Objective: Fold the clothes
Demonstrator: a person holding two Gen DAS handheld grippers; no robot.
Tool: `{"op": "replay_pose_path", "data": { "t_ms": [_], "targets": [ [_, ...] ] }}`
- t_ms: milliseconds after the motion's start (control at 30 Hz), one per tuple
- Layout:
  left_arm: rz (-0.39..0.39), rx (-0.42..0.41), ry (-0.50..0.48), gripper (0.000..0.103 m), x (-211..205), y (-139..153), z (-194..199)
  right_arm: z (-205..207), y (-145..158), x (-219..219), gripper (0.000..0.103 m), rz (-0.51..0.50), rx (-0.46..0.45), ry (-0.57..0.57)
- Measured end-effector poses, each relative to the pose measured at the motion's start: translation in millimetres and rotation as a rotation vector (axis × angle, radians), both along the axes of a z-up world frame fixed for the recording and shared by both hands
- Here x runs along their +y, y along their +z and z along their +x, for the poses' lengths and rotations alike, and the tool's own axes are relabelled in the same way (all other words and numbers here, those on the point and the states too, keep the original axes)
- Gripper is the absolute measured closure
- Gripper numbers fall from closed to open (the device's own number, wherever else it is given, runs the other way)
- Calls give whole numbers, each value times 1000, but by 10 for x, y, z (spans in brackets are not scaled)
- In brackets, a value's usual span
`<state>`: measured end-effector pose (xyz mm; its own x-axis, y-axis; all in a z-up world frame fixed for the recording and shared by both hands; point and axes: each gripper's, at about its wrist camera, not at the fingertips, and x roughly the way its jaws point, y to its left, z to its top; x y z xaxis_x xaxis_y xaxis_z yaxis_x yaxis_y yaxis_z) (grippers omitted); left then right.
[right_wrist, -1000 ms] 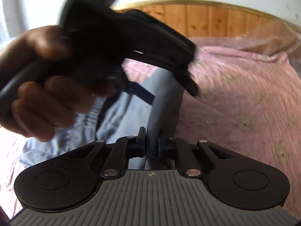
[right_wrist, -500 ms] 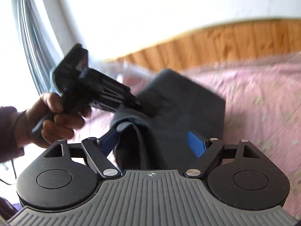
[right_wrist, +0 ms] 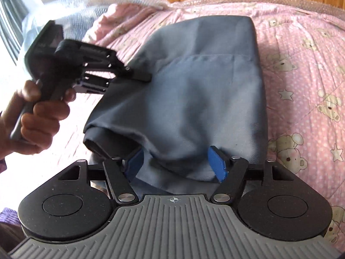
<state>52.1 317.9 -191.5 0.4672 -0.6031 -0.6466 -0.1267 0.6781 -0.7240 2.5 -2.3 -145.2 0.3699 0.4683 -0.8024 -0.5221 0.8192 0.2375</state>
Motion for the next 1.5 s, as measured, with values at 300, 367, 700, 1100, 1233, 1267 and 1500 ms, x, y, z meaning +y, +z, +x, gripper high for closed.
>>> {"op": "replay_pose_path", "data": {
  "t_ms": [300, 367, 700, 1100, 1233, 1267, 1500],
  "targets": [
    [159, -22, 42, 49, 148, 83, -3, -268, 89, 754, 67, -21, -9, 126],
    [182, 6, 48, 48, 140, 35, -12, -357, -211, 930, 65, -83, 14, 176],
    [290, -8, 48, 21, -35, 190, 99, -90, 199, -498, 12, 105, -89, -280],
    [153, 42, 215, 76, -170, 245, 23, 240, -347, -984, 92, 373, 249, -147],
    [37, -37, 255, 78, -678, 712, -348, 835, 345, -1228, 94, 198, 103, 67],
    [14, -37, 235, 76, -882, 750, -379, 1058, 514, -1368, 94, 148, 63, 88],
    [87, 113, 88, 74, -1730, 415, -372, 2025, 648, -2070, 47, -108, -44, -184]
  ]
}}
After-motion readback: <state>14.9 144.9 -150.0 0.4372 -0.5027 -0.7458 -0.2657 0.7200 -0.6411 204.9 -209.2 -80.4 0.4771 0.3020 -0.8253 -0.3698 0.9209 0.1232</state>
